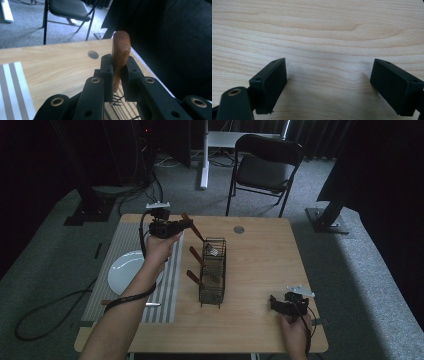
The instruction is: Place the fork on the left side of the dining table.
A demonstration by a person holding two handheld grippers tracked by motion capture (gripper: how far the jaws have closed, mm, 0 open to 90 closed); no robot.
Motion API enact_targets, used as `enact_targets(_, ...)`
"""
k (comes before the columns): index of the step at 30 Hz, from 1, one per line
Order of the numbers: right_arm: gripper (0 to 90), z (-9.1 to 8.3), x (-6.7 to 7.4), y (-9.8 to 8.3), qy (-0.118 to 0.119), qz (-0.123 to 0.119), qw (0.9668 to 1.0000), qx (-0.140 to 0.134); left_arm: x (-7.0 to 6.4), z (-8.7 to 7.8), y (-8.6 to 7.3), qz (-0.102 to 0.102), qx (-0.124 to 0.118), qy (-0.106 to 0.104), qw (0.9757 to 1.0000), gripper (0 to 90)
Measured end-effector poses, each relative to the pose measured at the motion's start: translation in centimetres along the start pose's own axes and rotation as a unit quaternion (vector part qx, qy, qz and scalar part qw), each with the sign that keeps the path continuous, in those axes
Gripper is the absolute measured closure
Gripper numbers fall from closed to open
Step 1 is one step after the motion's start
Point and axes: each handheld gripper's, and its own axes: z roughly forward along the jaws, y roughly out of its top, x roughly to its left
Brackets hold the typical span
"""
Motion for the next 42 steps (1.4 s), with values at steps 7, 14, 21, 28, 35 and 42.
enact_targets(7, 13.5, 0.0, 0.0, 0.0, 0.000, -0.001, 1.0000, 0.000, -0.5, -1.6, 1.5, 0.000, -0.020, 0.003, 0.9998, 80.8)
enact_targets(14, 13.5, 0.0, 0.0, 0.0, 0.000, 0.000, 1.0000, 0.000, 0.3, -3.7, 2.1, -0.006, -0.047, 0.034, 0.9983, 80.7)
enact_targets(21, 13.5, 0.0, 0.0, 0.0, 0.000, 0.000, 1.0000, 0.000, 2.1, -5.7, 1.9, -0.016, -0.054, 0.061, 0.9965, 80.7)
enact_targets(28, 13.4, 0.0, 0.0, 0.0, 0.000, 0.000, 1.0000, 0.000, 4.4, -7.6, 0.9, -0.029, -0.060, 0.084, 0.9942, 80.7)
enact_targets(35, 13.5, 0.0, 0.0, 0.0, 0.000, 0.000, 1.0000, 0.000, 8.1, -8.5, -1.1, -0.063, -0.057, 0.116, 0.9896, 80.7)
enact_targets(42, 13.4, 0.0, 0.0, 0.0, 0.000, 0.000, 1.0000, 0.000, 11.1, -8.4, -2.8, -0.100, -0.063, 0.130, 0.9845, 80.7)
